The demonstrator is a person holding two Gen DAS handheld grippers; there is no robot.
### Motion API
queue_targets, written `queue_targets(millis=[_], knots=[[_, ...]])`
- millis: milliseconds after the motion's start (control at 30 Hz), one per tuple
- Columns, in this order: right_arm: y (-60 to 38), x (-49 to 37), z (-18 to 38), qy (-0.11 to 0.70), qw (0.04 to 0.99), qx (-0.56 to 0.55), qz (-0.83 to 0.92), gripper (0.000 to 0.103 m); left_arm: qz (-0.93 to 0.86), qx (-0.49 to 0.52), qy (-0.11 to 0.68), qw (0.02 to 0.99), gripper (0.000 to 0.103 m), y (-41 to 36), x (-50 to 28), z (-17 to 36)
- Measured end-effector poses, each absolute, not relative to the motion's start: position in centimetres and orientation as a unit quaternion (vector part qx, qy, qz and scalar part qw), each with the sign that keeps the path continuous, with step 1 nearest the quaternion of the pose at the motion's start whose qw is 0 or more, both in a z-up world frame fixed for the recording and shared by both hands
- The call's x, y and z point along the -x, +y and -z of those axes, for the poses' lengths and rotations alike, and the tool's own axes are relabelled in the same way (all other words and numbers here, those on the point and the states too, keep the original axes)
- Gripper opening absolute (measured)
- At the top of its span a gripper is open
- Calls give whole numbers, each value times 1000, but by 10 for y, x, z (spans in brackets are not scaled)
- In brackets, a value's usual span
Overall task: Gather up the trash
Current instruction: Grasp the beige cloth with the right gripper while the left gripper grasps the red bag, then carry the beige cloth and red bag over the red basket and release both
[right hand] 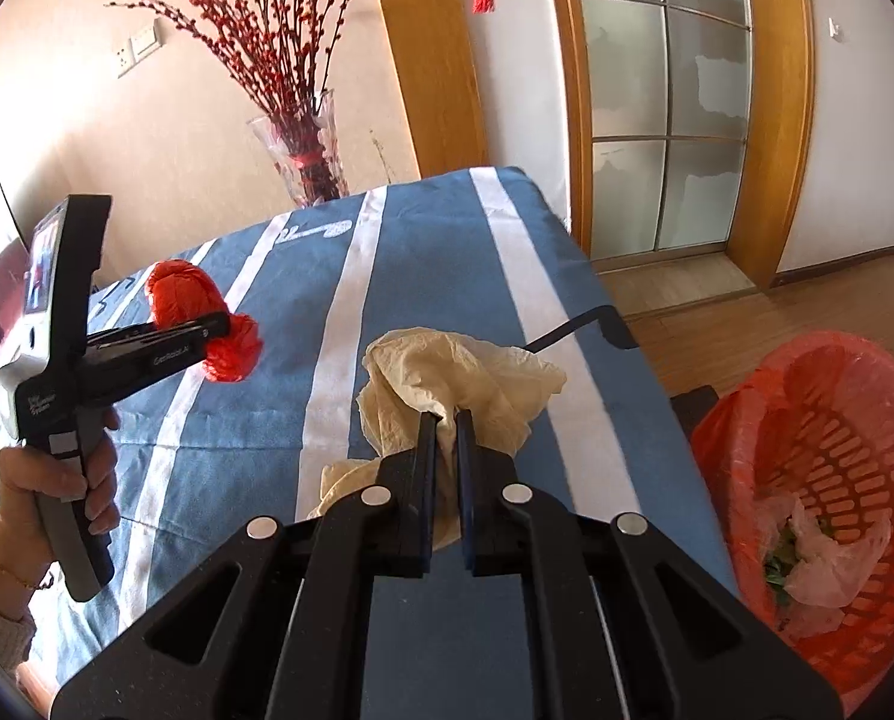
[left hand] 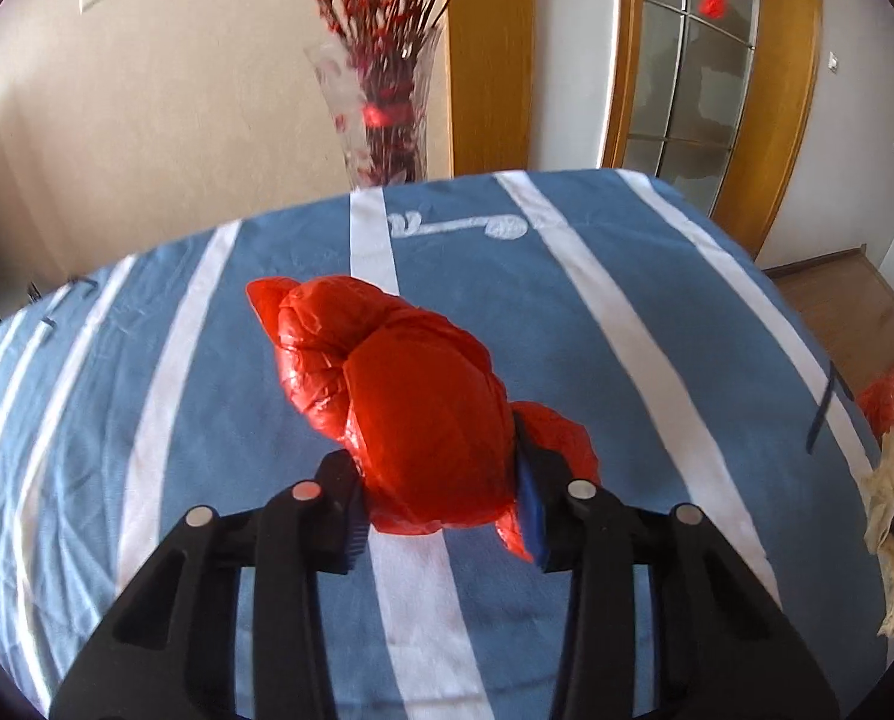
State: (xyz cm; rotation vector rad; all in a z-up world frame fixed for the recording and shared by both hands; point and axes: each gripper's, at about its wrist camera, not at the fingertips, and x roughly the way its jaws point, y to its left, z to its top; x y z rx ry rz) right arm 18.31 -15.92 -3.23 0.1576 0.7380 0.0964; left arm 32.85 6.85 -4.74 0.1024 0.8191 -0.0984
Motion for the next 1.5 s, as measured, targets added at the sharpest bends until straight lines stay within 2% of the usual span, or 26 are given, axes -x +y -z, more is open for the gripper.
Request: queue_targets(millis=[633,1500], knots=[[-221,-107,-21,296,951,-86,19,7,104,-100,335,931,40,-4,-217,-25],[-319,-62,-26,267,949,-128,107,7,257,-127,326,901,40,-150,-149,-26]])
